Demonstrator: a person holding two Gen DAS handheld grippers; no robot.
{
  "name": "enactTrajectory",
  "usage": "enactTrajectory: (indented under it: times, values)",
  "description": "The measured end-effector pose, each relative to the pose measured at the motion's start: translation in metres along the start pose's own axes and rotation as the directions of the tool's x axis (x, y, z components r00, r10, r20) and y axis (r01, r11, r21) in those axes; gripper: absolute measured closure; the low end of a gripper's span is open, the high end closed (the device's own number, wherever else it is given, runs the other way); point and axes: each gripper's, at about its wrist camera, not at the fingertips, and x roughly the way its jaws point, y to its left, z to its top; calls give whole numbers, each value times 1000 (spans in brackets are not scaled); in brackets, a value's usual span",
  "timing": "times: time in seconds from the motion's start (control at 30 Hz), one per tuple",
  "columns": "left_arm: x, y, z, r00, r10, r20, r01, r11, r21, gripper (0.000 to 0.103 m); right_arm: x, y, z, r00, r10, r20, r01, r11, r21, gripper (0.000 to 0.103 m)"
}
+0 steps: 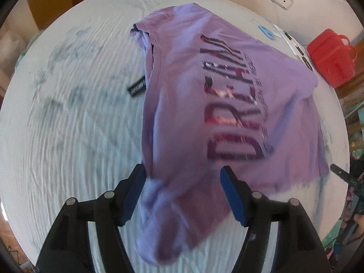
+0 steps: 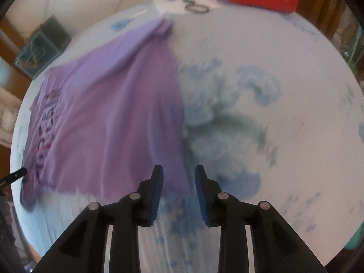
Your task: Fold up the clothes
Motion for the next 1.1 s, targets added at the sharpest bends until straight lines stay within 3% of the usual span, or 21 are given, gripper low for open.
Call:
enactTrajectory:
  times: [0.17,0.3,0.4,0.43,0.47,0.53,0.57,0.77,0.9,0.97,1.1]
  values:
    - [-5,-14,-38,999,37,18,-36,999,-27,36,14,7,-2,999,25,-23,-26,997,-66,68]
    - [18,-27,-55,989,148,15,-148,989,6,36,22,16,-2,998,41,-38,-47,987,-153,55]
    - [27,-35,-59,978,196,67,-199,979,42,34,27,25,-6,999,38,-31,-44,974,-222,48]
    - [29,-33,-58,980,187,63,-189,982,28,44,28,30,-8,1000,3,-21,-8,965,-263,51]
    - [29,-30,-58,981,185,62,-187,982,18,63,29,36,-9,999,-33,-9,28,952,-304,56]
    - [27,-25,-57,982,177,61,-177,984,-2,85,27,44,-10,997,-77,8,75,930,-361,96]
    - [25,-23,-58,984,167,61,-166,986,-12,87,24,44,-10,997,-74,9,73,928,-365,96]
    - [3,-40,-80,989,111,96,-119,990,76,87,-39,6,-22,995,-31,92,61,940,-336,96]
    - [7,-38,-107,997,68,29,-72,988,134,85,-57,-27,-42,999,-32,38,43,948,-316,96]
    - [12,-36,-120,998,67,-11,-64,987,146,70,-51,-36,-52,998,-63,-9,57,945,-322,96]
    - [5,-19,-139,998,64,-28,-60,989,132,59,-37,-59,-76,991,-103,-87,74,956,-284,96]
